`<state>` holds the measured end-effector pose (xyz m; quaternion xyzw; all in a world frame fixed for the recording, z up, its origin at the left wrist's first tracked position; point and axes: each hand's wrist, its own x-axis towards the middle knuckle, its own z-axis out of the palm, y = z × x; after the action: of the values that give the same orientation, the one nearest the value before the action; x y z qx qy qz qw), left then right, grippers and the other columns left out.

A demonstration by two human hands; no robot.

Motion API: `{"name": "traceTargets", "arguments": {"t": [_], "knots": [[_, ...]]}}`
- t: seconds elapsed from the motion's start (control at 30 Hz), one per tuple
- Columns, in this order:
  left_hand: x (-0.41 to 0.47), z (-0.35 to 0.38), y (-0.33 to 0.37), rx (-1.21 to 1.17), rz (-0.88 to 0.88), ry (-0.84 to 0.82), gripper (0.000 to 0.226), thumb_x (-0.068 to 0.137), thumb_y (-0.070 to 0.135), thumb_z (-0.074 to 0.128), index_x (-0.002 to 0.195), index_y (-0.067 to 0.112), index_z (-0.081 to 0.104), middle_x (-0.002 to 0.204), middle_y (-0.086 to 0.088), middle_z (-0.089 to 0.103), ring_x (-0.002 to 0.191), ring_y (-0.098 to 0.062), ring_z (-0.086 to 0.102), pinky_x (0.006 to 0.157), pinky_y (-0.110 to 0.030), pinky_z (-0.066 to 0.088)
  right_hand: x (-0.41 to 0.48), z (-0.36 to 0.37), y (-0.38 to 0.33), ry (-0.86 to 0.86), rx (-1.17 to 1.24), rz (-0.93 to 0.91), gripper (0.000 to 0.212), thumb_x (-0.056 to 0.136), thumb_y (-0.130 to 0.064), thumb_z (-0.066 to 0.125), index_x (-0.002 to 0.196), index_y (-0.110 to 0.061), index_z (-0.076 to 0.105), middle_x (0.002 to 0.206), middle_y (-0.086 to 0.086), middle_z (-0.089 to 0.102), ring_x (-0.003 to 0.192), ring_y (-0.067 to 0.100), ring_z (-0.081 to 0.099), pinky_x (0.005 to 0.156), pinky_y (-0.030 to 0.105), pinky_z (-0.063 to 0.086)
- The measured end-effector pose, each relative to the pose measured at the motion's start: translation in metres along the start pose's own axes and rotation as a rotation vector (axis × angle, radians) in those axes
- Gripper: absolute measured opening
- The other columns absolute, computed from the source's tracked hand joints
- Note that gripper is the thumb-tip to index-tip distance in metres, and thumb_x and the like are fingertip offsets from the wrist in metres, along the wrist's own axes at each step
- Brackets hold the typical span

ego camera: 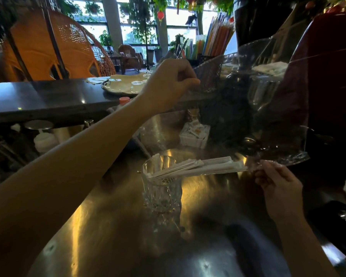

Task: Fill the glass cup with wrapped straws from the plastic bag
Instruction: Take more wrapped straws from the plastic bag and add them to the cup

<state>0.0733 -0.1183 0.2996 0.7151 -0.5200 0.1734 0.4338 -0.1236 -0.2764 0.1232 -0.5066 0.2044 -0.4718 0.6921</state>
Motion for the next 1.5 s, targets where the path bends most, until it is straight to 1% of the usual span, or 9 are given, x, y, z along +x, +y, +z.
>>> {"name": "traceTargets", "arguments": {"t": [0.2,0.47,0.6,0.73,0.83,0.97,1.17,1.4,1.5], "knots": [[0.001,-0.008,-0.006,0.061,0.02,-0.014,0.016,0.085,0.015,0.061,0.087,-0.001,0.064,0.069,0.003,0.056,0.066,-0.004,0.053,0.069,-0.015,0.043,0.009,0.006,-0.01,0.001,0.01,-0.018,0.016,0.086,-0.006,0.056,0.076,-0.014,0.066,0.058,-0.006,0.066,0.054,0.004,0.06,0.049,0.016,0.05],[0.0,-0.026,-0.016,-0.031,-0.094,0.034,0.014,0.085,0.011,0.061,0.087,-0.002,0.064,0.064,0.003,0.053,0.06,-0.006,0.054,0.062,-0.013,0.044,0.017,0.023,-0.02,-0.069,-0.043,-0.047,0.011,0.083,-0.009,0.061,0.077,-0.016,0.067,0.06,-0.008,0.066,0.057,0.003,0.058,0.051,0.015,0.049],[-0.01,-0.033,-0.026,-0.088,-0.166,-0.027,0.009,0.087,0.016,0.06,0.083,0.008,0.06,0.067,0.005,0.056,0.05,0.01,0.054,0.047,-0.002,0.039,0.022,0.033,-0.024,-0.065,-0.035,-0.044,0.016,0.083,-0.008,0.061,0.072,-0.018,0.067,0.057,-0.008,0.065,0.055,0.003,0.057,0.051,0.015,0.049],[-0.022,-0.04,-0.048,-0.086,-0.27,-0.163,0.027,0.083,0.024,0.065,0.101,0.005,0.059,0.081,-0.001,0.063,0.07,-0.003,0.062,0.061,-0.015,0.048,0.024,0.035,-0.025,-0.064,-0.016,-0.021,0.015,0.084,-0.007,0.059,0.074,-0.015,0.066,0.058,-0.006,0.064,0.053,0.003,0.057,0.047,0.015,0.048],[-0.031,-0.041,-0.061,-0.026,-0.255,-0.256,0.022,0.079,0.013,0.069,0.096,0.0,0.063,0.078,0.0,0.063,0.073,-0.01,0.061,0.071,-0.019,0.048,0.026,0.036,-0.024,-0.072,-0.031,-0.011,0.013,0.085,-0.009,0.06,0.074,-0.015,0.066,0.063,-0.004,0.063,0.053,0.004,0.056,0.045,0.016,0.046],[-0.035,-0.041,-0.065,0.028,-0.199,-0.091,0.008,0.081,0.011,0.066,0.087,0.005,0.067,0.072,0.008,0.059,0.068,-0.001,0.055,0.068,-0.018,0.044,0.028,0.041,-0.022,-0.07,-0.059,-0.027,0.013,0.085,-0.011,0.06,0.074,-0.016,0.066,0.059,-0.007,0.064,0.052,0.003,0.056,0.044,0.016,0.046],[-0.037,-0.04,-0.07,-0.046,-0.248,-0.102,0.004,0.08,0.008,0.068,0.082,0.005,0.067,0.066,0.004,0.061,0.062,-0.007,0.057,0.07,-0.026,0.047,0.032,0.042,-0.015,-0.106,-0.045,0.003,0.018,0.085,-0.013,0.06,0.071,-0.021,0.066,0.06,-0.009,0.065,0.053,0.002,0.057,0.045,0.016,0.048],[-0.043,-0.034,-0.08,-0.023,-0.281,-0.05,0.004,0.085,0.015,0.063,0.08,0.016,0.063,0.07,0.007,0.061,0.064,-0.002,0.058,0.064,-0.013,0.045,0.035,0.037,0.002,-0.255,-0.174,0.038,0.008,0.083,-0.016,0.062,0.083,-0.02,0.07,0.074,-0.006,0.068,0.064,0.006,0.061,0.048,0.018,0.05],[-0.045,-0.033,-0.083,-0.024,-0.29,0.014,0.006,0.084,0.011,0.062,0.08,0.015,0.062,0.07,0.007,0.06,0.067,-0.004,0.057,0.068,-0.019,0.044,0.037,0.045,0.005,-0.285,-0.231,0.028,0.007,0.082,-0.012,0.064,0.084,-0.016,0.069,0.076,0.002,0.066,0.064,0.009,0.06,0.048,0.018,0.049]]}}
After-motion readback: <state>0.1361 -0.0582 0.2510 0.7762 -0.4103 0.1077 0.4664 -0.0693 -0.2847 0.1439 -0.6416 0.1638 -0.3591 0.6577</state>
